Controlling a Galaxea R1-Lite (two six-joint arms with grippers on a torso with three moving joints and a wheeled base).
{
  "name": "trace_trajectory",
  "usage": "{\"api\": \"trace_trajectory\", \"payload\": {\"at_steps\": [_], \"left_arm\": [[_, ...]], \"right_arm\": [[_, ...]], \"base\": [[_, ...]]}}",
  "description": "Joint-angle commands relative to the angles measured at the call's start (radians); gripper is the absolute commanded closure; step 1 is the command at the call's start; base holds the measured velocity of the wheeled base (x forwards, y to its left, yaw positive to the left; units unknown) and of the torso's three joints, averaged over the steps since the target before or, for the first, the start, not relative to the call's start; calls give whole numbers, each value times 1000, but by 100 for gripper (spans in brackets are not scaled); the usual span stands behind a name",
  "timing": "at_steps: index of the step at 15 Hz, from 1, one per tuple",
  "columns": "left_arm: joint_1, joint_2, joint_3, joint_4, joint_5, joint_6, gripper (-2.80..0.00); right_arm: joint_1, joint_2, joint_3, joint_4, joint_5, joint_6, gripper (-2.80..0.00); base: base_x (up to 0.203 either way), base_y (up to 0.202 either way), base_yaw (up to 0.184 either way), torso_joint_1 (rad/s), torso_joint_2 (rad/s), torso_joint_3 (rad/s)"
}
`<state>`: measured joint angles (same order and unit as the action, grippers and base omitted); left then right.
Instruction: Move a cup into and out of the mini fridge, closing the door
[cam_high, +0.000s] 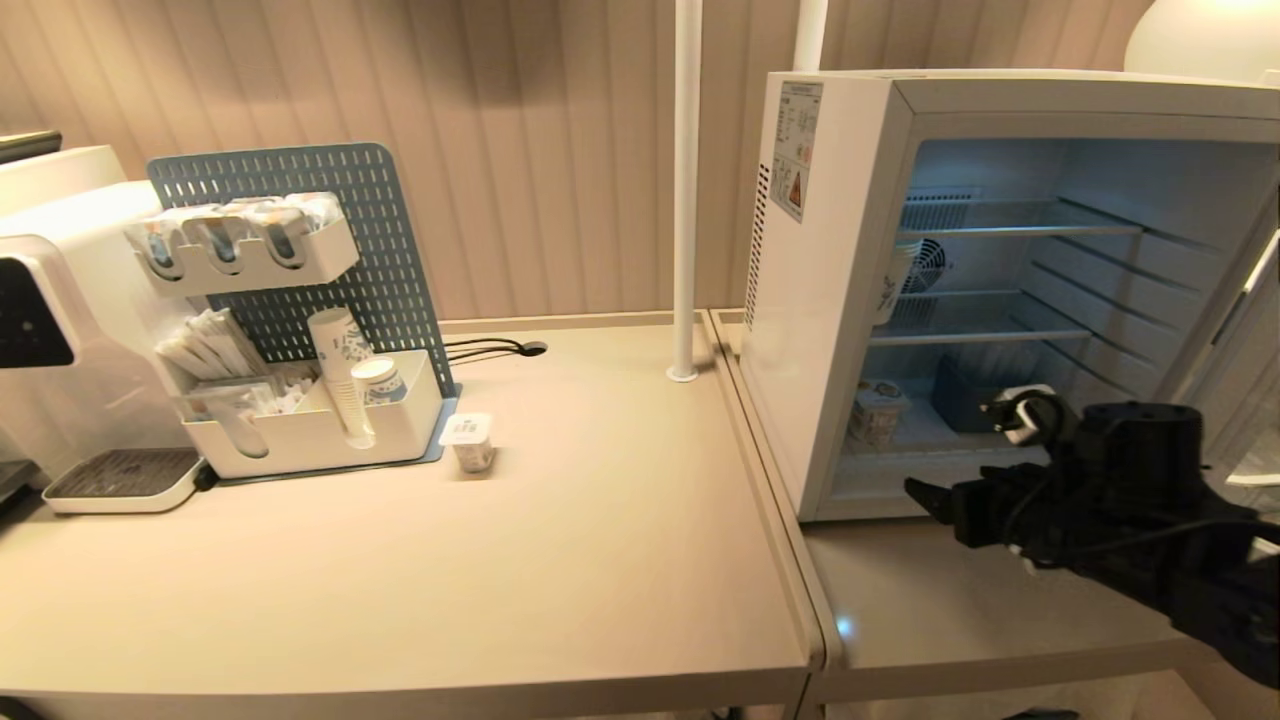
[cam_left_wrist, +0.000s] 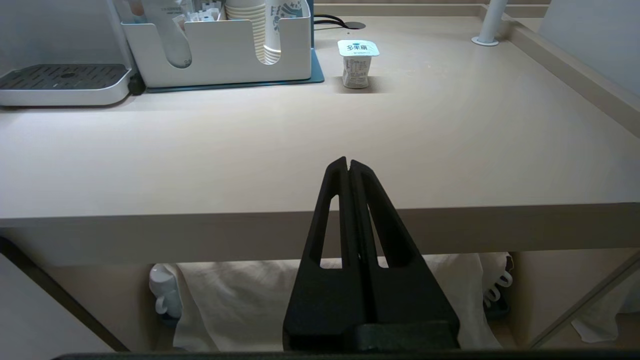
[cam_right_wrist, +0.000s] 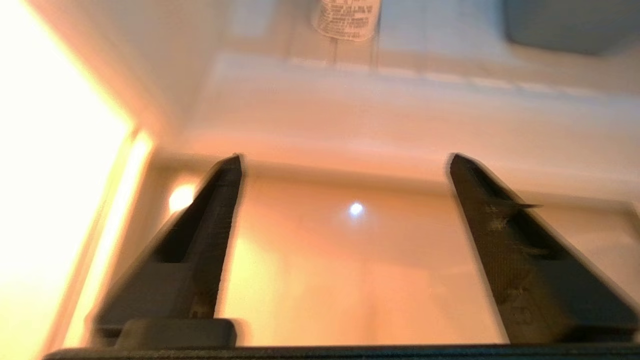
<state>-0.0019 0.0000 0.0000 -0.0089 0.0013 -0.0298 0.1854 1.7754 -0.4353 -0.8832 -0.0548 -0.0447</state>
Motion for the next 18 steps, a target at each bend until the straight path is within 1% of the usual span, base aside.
{"api": "trace_trajectory", "payload": {"at_steps": [1,3,4,5,6,7,9,10,11,13,15,16,17,18], "left_arm": [[0,2,2,0,0,-1,0],[0,2,0,0,0,-1,0],[0,2,2,0,0,-1,0],[0,2,1,0,0,-1,0],[0,2,2,0,0,-1,0],[0,2,0,0,0,-1,0],[0,2,1,0,0,-1,0],[0,2,2,0,0,-1,0],[0,2,1,0,0,-1,0],[0,0,0,1,-1,3,0],[0,1,0,0,-3,13,0],[0,1,0,0,-3,19,0],[0,0,0,-2,-3,23,0],[0,2,0,-2,-3,21,0]], "right_arm": [[8,-356,157,2,5,-1,0],[11,-581,224,95,9,-2,0],[12,-703,233,186,10,-1,0],[13,-834,224,309,9,2,0],[12,-957,197,452,2,12,0],[11,-1086,142,639,-14,35,0],[-9,-1267,-70,1075,-47,107,0],[-48,-1337,-168,1275,-55,143,0],[-93,-1414,-230,1399,-49,163,0],[-166,-1554,-247,1518,-16,171,0],[-181,-1703,-219,1566,35,161,0],[-185,-1758,-193,1569,70,154,0],[-188,-1780,-148,1540,99,161,0],[-189,-1778,-77,1472,107,164,0]], "base": [[0,0,0,0,0,0],[0,0,0,0,0,0],[0,0,0,0,0,0],[0,0,0,0,0,0],[0,0,0,0,0,0],[0,0,0,0,0,0],[0,0,0,0,0,0],[0,0,0,0,0,0],[0,0,0,0,0,0],[0,0,0,0,0,0],[0,0,0,0,0,0],[0,0,0,0,0,0],[0,0,0,0,0,0],[0,0,0,0,0,0]]}}
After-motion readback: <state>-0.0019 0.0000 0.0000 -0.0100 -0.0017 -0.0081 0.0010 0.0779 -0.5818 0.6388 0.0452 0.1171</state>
